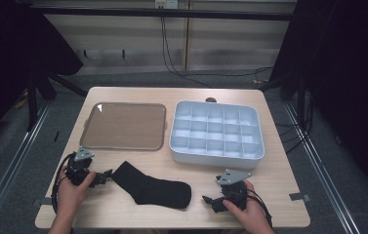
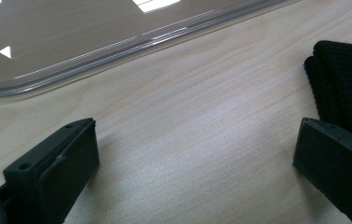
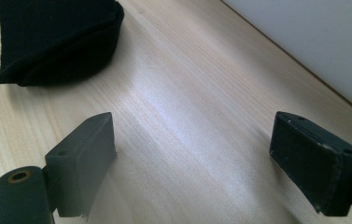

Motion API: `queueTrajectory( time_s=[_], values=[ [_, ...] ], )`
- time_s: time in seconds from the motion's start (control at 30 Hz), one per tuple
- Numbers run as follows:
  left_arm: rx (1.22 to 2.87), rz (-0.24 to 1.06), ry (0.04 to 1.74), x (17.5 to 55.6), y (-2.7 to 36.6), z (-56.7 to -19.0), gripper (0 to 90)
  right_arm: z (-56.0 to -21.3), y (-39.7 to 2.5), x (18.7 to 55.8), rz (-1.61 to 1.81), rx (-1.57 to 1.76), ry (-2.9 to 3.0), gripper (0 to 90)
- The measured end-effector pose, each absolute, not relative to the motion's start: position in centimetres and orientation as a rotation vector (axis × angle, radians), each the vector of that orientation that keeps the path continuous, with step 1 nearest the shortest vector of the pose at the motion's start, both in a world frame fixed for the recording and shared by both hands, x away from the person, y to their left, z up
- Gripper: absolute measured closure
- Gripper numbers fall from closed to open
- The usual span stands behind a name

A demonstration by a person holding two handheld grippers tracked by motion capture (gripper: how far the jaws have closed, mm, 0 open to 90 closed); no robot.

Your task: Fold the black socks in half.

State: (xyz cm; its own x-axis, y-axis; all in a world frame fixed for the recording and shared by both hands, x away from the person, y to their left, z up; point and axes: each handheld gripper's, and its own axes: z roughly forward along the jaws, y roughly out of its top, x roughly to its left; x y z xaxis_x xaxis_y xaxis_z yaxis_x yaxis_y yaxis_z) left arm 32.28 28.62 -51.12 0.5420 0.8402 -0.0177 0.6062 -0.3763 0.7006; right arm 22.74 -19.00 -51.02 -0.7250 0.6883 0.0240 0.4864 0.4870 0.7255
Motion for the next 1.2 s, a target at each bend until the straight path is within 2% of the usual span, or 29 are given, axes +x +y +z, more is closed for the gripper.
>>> queueTrajectory(
  time_s=[0.63,0.67,0.73,0.77,0.8,0.83,0.9,0.93,1.0,1.2],
  values=[
    [2.114,0.448,1.164,32.3,28.6,-51.1,0.0,-51.0,-18.9,22.5,1.073,1.032,2.447,16.0],
    [2.119,0.45,1.161,32.3,28.7,-51.1,0.0,-51.0,-18.9,22.5,1.076,1.031,2.446,19.2],
    [2.112,0.452,1.166,32.2,28.7,-51.1,0.1,-50.7,-19.0,22.4,1.084,1.007,2.457,31.6],
    [2.112,0.452,1.166,32.2,28.7,-51.1,0.3,-50.7,-19.0,22.4,1.084,1.007,2.457,31.6],
    [2.109,0.45,1.181,32.2,28.7,-51.0,0.5,-50.5,-18.8,22.3,1.078,0.999,2.477,38.3],
    [2.118,0.454,1.18,32.2,28.7,-50.8,2.9,-50.4,-18.8,22.2,1.081,0.994,2.482,44.7],
    [2.113,0.452,1.183,32.1,28.8,-50.5,18.1,-50.2,-18.5,22.1,1.093,0.99,2.509,54.1],
    [2.089,0.415,1.2,32.1,29.0,-50.2,22.7,-50.1,-18.4,22.1,1.086,0.991,2.516,57.9],
    [2.1,0.41,1.213,32.0,28.9,-49.7,21.0,-50.0,-18.0,22.0,1.092,0.965,2.539,67.2],
    [2.081,0.358,1.224,31.5,28.0,-48.3,30.7,-49.7,-17.1,21.7,1.085,0.91,2.578,81.6]
  ],
)
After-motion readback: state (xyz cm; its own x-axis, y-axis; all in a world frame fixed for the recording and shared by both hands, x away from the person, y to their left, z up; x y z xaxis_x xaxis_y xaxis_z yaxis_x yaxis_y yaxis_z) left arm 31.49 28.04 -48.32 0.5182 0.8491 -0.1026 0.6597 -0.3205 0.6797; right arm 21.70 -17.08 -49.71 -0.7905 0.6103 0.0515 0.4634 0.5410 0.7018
